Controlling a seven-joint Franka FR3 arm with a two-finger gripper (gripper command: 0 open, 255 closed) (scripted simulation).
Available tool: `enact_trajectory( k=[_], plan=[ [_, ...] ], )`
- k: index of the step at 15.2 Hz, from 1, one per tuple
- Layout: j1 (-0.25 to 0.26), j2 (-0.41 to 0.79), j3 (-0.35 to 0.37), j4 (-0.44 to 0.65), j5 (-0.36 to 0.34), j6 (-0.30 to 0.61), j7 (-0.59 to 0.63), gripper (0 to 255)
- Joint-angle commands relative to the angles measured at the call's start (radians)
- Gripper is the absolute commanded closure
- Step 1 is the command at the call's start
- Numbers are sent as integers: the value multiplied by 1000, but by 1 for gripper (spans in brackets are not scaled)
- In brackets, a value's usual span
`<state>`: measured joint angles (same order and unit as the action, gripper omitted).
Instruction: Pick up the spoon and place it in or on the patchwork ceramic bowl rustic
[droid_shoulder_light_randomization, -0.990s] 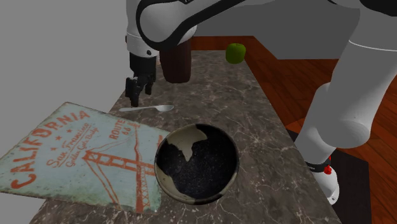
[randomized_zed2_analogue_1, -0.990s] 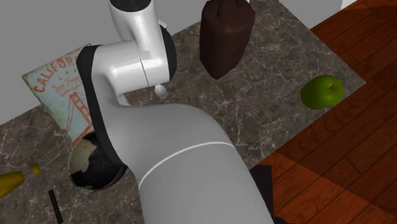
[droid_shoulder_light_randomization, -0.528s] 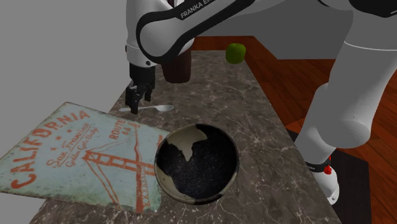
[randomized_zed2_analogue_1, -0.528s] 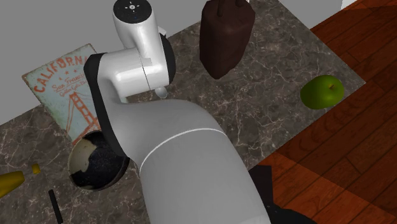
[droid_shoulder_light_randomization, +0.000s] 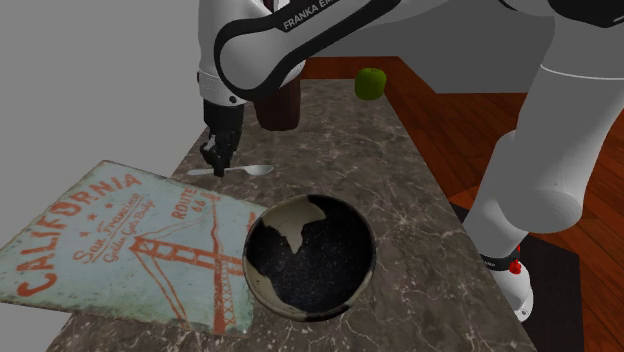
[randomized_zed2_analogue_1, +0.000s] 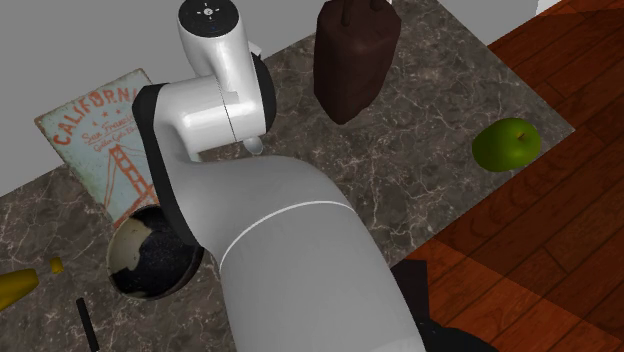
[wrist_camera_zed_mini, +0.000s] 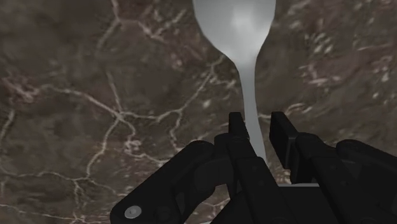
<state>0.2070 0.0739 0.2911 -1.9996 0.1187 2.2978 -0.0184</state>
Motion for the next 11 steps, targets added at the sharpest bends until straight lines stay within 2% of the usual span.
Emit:
enact_trajectory(
  k=[1,7,11],
  plan=[
    [0,0,0,0,0,0,0,255],
    [0,0,0,0,0,0,0,255],
    [-2,-17,-1,34,2,-51,3,255]
  ],
)
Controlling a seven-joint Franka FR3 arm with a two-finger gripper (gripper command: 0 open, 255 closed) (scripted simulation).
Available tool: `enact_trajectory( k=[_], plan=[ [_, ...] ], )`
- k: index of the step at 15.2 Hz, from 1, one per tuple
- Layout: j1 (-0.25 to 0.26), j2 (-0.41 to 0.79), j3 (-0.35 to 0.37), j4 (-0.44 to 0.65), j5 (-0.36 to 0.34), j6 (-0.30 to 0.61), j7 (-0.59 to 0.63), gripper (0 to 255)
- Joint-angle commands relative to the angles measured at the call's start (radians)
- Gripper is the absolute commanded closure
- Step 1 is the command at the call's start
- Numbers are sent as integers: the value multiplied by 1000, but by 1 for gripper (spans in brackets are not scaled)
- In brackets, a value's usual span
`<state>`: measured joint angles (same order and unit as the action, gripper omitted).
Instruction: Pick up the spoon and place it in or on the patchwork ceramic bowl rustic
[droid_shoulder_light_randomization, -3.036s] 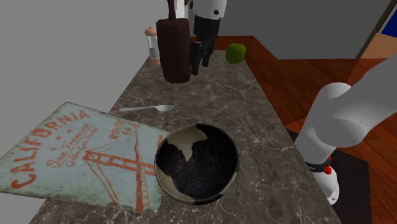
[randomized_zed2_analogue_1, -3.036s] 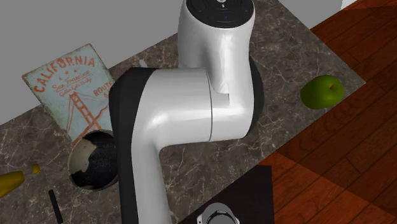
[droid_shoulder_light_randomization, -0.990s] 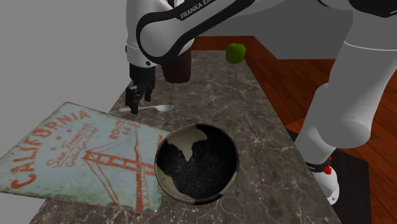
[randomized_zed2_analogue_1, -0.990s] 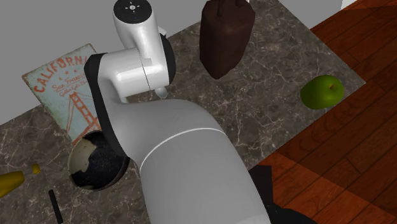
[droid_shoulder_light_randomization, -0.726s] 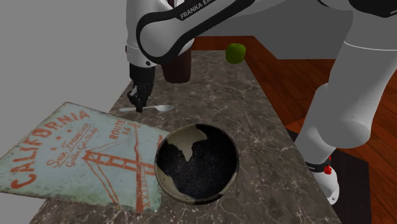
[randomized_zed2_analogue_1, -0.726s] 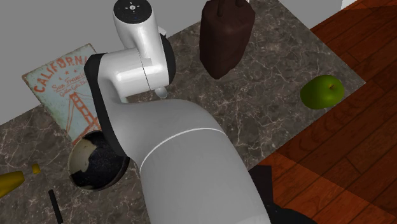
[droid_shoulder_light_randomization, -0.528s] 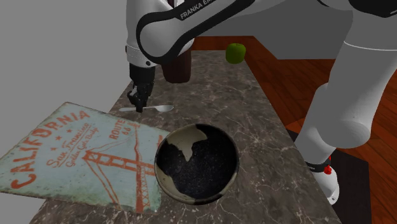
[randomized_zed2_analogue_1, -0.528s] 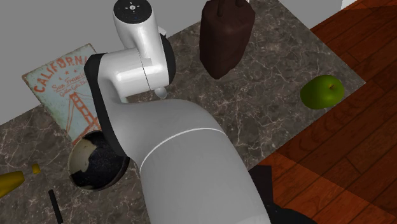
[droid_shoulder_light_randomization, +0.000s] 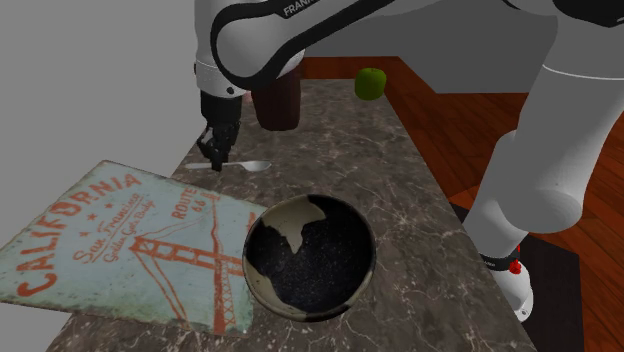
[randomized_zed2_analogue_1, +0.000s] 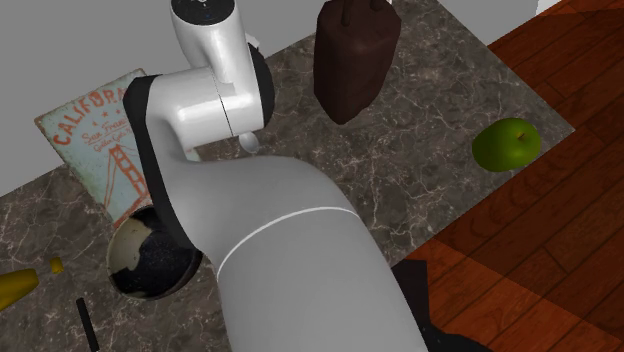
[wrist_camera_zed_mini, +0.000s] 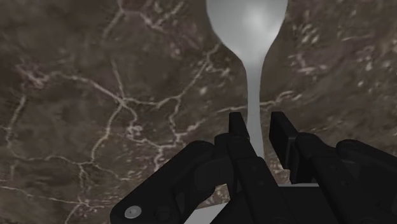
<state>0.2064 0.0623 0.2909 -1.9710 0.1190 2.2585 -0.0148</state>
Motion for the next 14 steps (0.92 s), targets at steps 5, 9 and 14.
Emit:
enact_trajectory(
  k=[5,9,14],
  plan=[
    [-3,-23,-2,54,2,-76,4,255],
    [-4,-33,-2,96,2,-128,8,255],
    [-5,-41,-3,154,0,-194,14,255]
  ],
)
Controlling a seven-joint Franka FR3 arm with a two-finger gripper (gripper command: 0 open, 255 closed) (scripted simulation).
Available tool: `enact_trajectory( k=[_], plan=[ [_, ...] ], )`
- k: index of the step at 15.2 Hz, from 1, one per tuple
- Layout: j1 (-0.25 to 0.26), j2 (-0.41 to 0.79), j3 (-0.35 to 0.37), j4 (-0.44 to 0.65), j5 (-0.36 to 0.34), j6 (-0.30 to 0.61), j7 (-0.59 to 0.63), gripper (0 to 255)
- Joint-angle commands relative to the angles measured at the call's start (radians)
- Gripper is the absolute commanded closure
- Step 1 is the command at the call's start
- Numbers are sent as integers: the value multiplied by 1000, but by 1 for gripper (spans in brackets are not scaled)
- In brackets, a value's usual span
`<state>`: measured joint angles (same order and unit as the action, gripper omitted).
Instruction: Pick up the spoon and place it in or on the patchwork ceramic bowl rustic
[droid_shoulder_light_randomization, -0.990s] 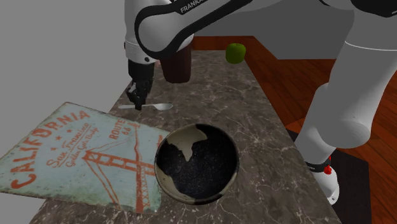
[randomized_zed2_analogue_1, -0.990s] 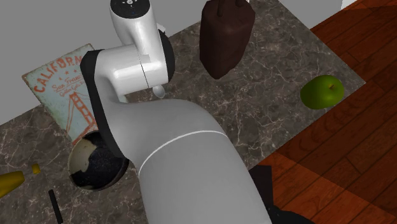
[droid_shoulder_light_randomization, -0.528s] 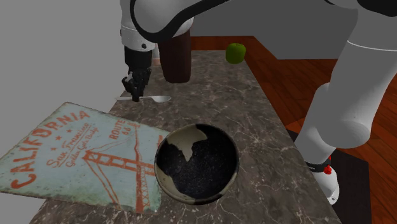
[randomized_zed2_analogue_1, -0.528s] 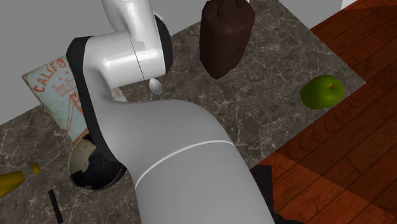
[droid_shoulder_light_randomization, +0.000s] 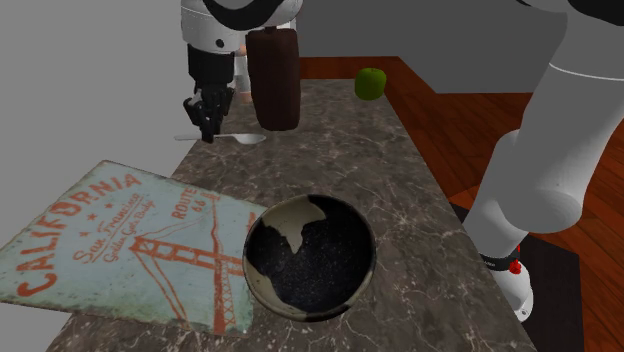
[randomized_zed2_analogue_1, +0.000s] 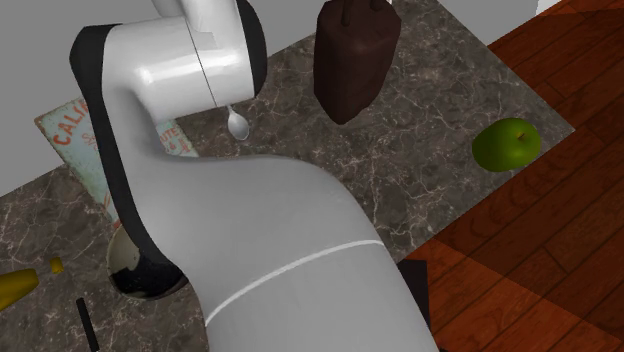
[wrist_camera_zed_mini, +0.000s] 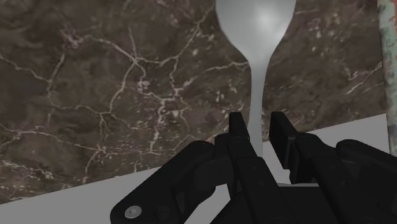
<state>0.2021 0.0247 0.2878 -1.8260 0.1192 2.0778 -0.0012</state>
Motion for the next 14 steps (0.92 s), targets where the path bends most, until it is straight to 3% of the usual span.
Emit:
enact_trajectory(
  k=[1,14],
  plan=[
    [-1,-4,-1,22,0,-26,2,255],
    [-1,7,-1,209,-11,-202,23,255]
  ],
)
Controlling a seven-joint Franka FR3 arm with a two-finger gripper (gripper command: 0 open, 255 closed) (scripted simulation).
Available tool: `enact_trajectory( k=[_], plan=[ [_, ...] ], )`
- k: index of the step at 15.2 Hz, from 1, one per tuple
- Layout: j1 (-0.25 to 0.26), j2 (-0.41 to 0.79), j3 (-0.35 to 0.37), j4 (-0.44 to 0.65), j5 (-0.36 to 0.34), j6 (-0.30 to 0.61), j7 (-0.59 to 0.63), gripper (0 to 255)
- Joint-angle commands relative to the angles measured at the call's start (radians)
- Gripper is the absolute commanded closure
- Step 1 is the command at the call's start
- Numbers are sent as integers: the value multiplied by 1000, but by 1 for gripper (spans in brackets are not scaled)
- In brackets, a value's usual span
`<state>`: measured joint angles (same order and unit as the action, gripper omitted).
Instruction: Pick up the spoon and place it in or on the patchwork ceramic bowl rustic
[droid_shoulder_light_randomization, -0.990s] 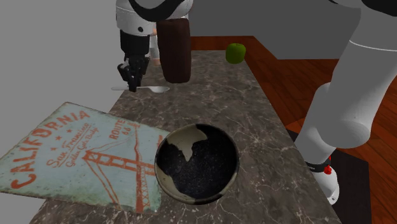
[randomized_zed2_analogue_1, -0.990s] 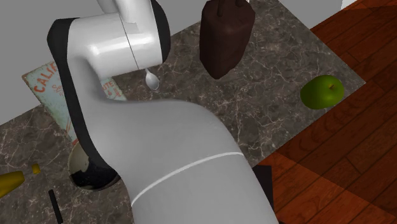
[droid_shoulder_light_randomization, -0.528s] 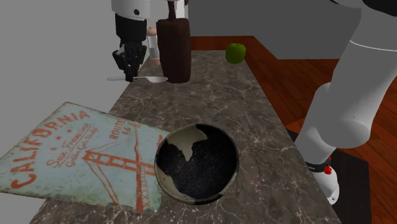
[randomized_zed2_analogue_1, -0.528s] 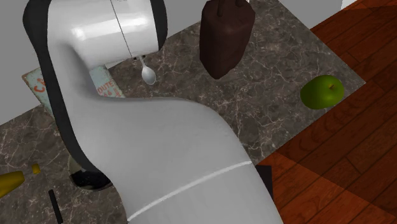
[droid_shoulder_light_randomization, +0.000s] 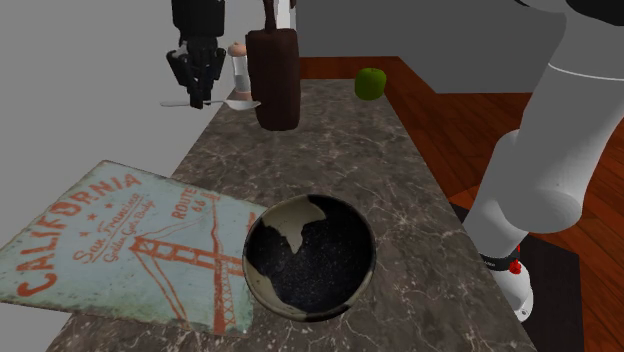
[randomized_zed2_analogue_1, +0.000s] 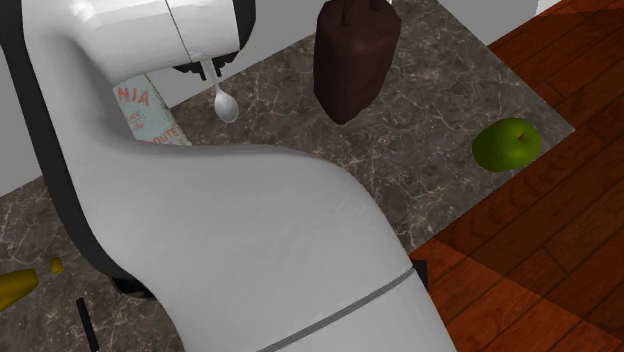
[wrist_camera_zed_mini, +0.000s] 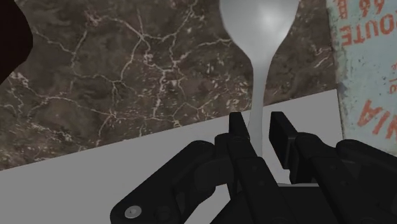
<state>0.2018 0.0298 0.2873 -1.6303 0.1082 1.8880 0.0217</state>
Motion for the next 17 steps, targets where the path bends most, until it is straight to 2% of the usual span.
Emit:
enact_trajectory(
  k=[1,9,17],
  plan=[
    [0,3,0,23,-1,-21,1,255],
    [50,-235,48,-224,55,10,88,255],
    [116,-432,113,-381,115,-5,199,255]
  ],
)
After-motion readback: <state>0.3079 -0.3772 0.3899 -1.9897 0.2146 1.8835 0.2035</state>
